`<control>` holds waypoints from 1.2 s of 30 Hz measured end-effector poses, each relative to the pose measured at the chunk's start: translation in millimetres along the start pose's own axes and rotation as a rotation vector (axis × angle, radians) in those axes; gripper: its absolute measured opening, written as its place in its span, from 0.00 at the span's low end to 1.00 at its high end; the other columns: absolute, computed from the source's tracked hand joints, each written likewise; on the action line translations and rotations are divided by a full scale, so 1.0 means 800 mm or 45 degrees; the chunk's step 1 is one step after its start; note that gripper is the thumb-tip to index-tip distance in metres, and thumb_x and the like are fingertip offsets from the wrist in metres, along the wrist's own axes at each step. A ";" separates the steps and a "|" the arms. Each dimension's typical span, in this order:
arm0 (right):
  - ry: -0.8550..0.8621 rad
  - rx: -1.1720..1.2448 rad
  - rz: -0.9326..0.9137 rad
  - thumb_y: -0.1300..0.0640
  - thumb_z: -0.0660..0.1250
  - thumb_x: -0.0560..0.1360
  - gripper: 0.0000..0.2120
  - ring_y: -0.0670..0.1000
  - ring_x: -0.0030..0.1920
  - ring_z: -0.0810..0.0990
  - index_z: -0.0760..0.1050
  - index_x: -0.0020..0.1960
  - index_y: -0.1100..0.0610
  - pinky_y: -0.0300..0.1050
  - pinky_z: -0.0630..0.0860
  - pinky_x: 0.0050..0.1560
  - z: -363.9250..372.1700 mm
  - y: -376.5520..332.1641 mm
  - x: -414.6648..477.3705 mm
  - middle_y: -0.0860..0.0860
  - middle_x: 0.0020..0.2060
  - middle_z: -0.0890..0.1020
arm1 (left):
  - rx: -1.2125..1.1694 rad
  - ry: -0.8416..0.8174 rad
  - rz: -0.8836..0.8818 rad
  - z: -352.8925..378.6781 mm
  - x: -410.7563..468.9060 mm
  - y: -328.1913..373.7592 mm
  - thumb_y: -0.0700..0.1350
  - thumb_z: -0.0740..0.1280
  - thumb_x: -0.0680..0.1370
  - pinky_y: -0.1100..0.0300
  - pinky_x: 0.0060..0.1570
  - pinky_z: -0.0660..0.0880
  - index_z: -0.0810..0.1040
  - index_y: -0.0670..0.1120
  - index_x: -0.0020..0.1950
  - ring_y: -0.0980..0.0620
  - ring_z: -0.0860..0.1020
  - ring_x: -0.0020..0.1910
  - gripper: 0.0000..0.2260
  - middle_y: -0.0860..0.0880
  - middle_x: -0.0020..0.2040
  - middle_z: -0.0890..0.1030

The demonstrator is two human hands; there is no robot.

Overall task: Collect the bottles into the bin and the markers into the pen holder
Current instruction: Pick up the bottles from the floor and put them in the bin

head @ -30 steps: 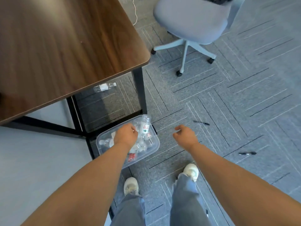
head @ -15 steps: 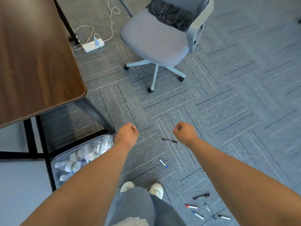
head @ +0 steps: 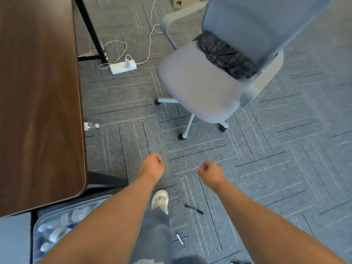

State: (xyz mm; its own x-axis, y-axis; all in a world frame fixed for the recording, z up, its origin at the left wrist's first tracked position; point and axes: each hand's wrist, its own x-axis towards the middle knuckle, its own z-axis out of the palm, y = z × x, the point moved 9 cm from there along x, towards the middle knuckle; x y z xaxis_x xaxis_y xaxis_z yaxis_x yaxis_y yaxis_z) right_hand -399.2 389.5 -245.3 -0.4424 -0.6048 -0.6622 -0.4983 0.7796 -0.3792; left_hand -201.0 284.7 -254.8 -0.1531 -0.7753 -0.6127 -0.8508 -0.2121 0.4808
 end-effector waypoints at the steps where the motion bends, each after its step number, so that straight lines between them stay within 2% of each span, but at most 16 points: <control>1: -0.011 -0.017 -0.012 0.57 0.58 0.77 0.05 0.55 0.40 0.74 0.70 0.45 0.56 0.42 0.70 0.39 -0.008 -0.018 0.019 0.53 0.38 0.76 | -0.043 0.009 0.010 -0.014 0.018 0.013 0.43 0.59 0.79 0.60 0.34 0.67 0.70 0.47 0.46 0.51 0.72 0.37 0.02 0.47 0.45 0.77; 3: -0.051 -0.014 -0.044 0.58 0.57 0.77 0.06 0.53 0.36 0.73 0.70 0.43 0.56 0.41 0.68 0.33 -0.020 -0.057 0.053 0.51 0.33 0.74 | -0.128 0.047 0.006 -0.047 0.053 0.032 0.42 0.59 0.79 0.61 0.30 0.64 0.68 0.46 0.48 0.53 0.70 0.33 0.01 0.48 0.44 0.74; 5: -0.095 -0.014 -0.086 0.59 0.57 0.78 0.06 0.52 0.35 0.72 0.69 0.43 0.57 0.41 0.66 0.30 -0.028 -0.097 0.086 0.50 0.31 0.73 | -0.171 0.102 -0.040 -0.080 0.087 0.041 0.42 0.59 0.79 0.61 0.29 0.64 0.68 0.46 0.48 0.53 0.69 0.34 0.01 0.48 0.43 0.74; 9: -0.143 -0.080 -0.184 0.58 0.57 0.78 0.07 0.57 0.40 0.74 0.69 0.41 0.57 0.43 0.69 0.40 -0.039 -0.168 0.158 0.56 0.38 0.77 | -0.232 0.200 -0.169 -0.119 0.140 0.040 0.42 0.59 0.79 0.60 0.31 0.65 0.69 0.46 0.46 0.49 0.72 0.38 0.02 0.47 0.42 0.75; 12: -0.195 -0.137 -0.244 0.59 0.58 0.77 0.10 0.56 0.43 0.74 0.68 0.37 0.54 0.41 0.68 0.43 -0.038 -0.216 0.216 0.58 0.45 0.81 | -0.293 0.244 -0.303 -0.131 0.174 0.023 0.42 0.59 0.79 0.61 0.33 0.66 0.69 0.46 0.47 0.49 0.73 0.40 0.02 0.47 0.43 0.76; 15: -0.304 -0.228 -0.342 0.59 0.59 0.76 0.08 0.54 0.43 0.76 0.70 0.38 0.54 0.42 0.70 0.44 -0.019 -0.273 0.279 0.56 0.44 0.81 | -0.376 0.344 -0.467 -0.147 0.213 -0.002 0.43 0.59 0.79 0.59 0.40 0.67 0.70 0.47 0.48 0.47 0.74 0.42 0.01 0.47 0.45 0.76; 19: -0.420 -0.323 -0.516 0.59 0.58 0.76 0.08 0.58 0.47 0.80 0.75 0.45 0.60 0.49 0.76 0.48 0.020 -0.338 0.358 0.59 0.44 0.83 | -0.483 0.455 -0.588 -0.139 0.269 -0.031 0.42 0.60 0.79 0.59 0.43 0.66 0.71 0.46 0.51 0.48 0.71 0.44 0.03 0.48 0.47 0.73; 23: -0.524 -0.385 -0.597 0.58 0.57 0.77 0.09 0.60 0.42 0.81 0.74 0.44 0.60 0.53 0.78 0.43 0.095 -0.371 0.448 0.59 0.41 0.82 | -0.519 0.548 -0.665 -0.115 0.342 -0.077 0.40 0.62 0.76 0.56 0.44 0.70 0.73 0.44 0.53 0.47 0.74 0.45 0.06 0.48 0.49 0.75; 26: -0.574 -0.424 -0.676 0.59 0.58 0.77 0.08 0.56 0.38 0.76 0.70 0.40 0.56 0.47 0.71 0.37 0.172 -0.393 0.518 0.54 0.36 0.77 | -0.512 0.585 -0.722 -0.098 0.416 -0.134 0.42 0.64 0.75 0.53 0.48 0.74 0.72 0.45 0.57 0.42 0.78 0.50 0.11 0.45 0.57 0.76; 29: -0.575 -0.384 -0.712 0.59 0.58 0.78 0.04 0.54 0.36 0.74 0.69 0.46 0.57 0.45 0.69 0.35 0.251 -0.418 0.589 0.53 0.36 0.75 | -0.425 0.586 -0.772 -0.085 0.496 -0.205 0.43 0.64 0.75 0.49 0.50 0.76 0.70 0.47 0.62 0.42 0.77 0.53 0.15 0.43 0.63 0.72; 31: -0.564 -0.366 -0.745 0.58 0.58 0.78 0.03 0.54 0.34 0.73 0.67 0.46 0.56 0.44 0.68 0.33 0.304 -0.436 0.635 0.53 0.35 0.75 | -0.353 0.578 -0.813 -0.080 0.549 -0.255 0.45 0.65 0.75 0.47 0.53 0.76 0.69 0.48 0.64 0.41 0.75 0.57 0.18 0.43 0.64 0.69; 34: -0.512 -0.293 -0.804 0.58 0.57 0.77 0.06 0.55 0.38 0.71 0.67 0.42 0.56 0.44 0.67 0.38 0.370 -0.469 0.699 0.53 0.36 0.73 | -0.296 0.565 -0.829 -0.072 0.628 -0.327 0.46 0.66 0.73 0.45 0.59 0.73 0.67 0.48 0.67 0.39 0.72 0.61 0.22 0.41 0.64 0.70; 36: -0.486 -0.268 -0.848 0.59 0.57 0.77 0.10 0.55 0.39 0.70 0.65 0.37 0.55 0.45 0.65 0.39 0.408 -0.491 0.735 0.51 0.33 0.71 | -0.300 0.556 -0.817 -0.069 0.677 -0.367 0.46 0.67 0.74 0.45 0.62 0.71 0.65 0.48 0.70 0.39 0.70 0.64 0.25 0.39 0.66 0.70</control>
State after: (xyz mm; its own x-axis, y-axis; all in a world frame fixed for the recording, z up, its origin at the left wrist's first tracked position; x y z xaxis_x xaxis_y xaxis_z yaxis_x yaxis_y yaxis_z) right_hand -220.3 -219.1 -696.4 0.2651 -0.8060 -0.5293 -0.7154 0.2036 -0.6684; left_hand -5.9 -105.6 -693.0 0.5802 -0.6120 -0.5374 -0.5705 -0.7763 0.2680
